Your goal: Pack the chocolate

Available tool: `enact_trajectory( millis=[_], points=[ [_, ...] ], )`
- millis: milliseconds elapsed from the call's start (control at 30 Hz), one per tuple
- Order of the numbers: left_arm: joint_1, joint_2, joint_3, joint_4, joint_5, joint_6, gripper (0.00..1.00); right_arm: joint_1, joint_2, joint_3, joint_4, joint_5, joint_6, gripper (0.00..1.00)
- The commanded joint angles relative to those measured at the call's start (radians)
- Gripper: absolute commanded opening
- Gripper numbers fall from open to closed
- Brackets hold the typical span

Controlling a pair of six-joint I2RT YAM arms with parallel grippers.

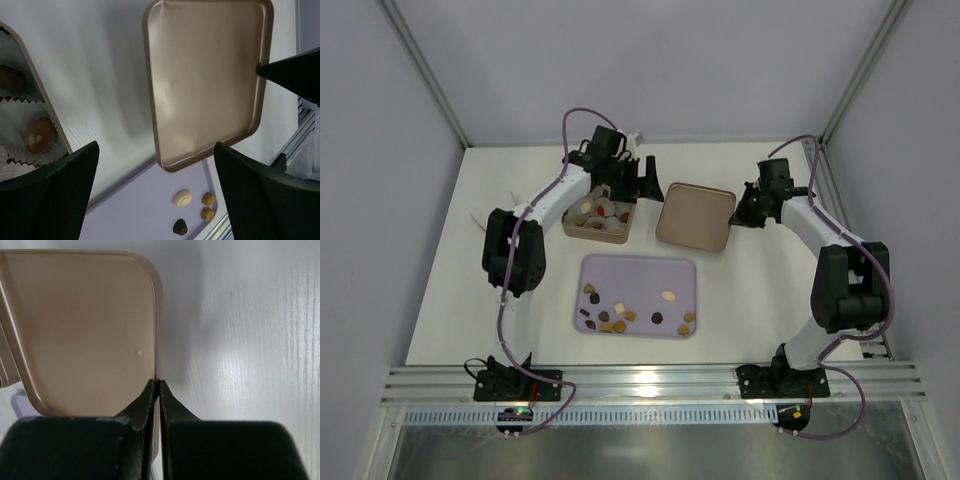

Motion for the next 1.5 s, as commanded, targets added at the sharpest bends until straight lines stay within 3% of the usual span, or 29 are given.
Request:
enact_trajectory(
  millis=[0, 633, 900, 1233, 1333, 1467],
  points=[
    [-0.004, 0.015, 0.051, 0.038, 0.099, 0.007, 0.93, -0.003, -0.063, -0.01, 0.046, -0.057, 0.02, 0.04],
    [0.011, 0.041, 0.023, 0.106, 0.179, -0.088, 0.92, -0.003, -0.109, -0.038, 0.097, -0.179, 0.078, 0.04],
    [0.013, 0.03, -0.011, 0.13, 0.206, -0.148, 0.85, -0.003, -0.118, -0.055, 0.133, -0.212, 0.107, 0.04],
    [0.014, -0.007, -0.09, 0.183, 0.242, -0.184, 0.66, -0.003, -0.124, -0.084, 0.187, -0.268, 0.133, 0.04],
    [0.014, -0.017, -0.1, 0.192, 0.249, -0.194, 0.52, -0.001, -0.131, -0.096, 0.198, -0.274, 0.13, 0.04],
    [0.014, -0.022, -0.107, 0.192, 0.265, -0.198, 0.28, 0.008, -0.14, -0.105, 0.201, -0.26, 0.123, 0.04]
  ],
)
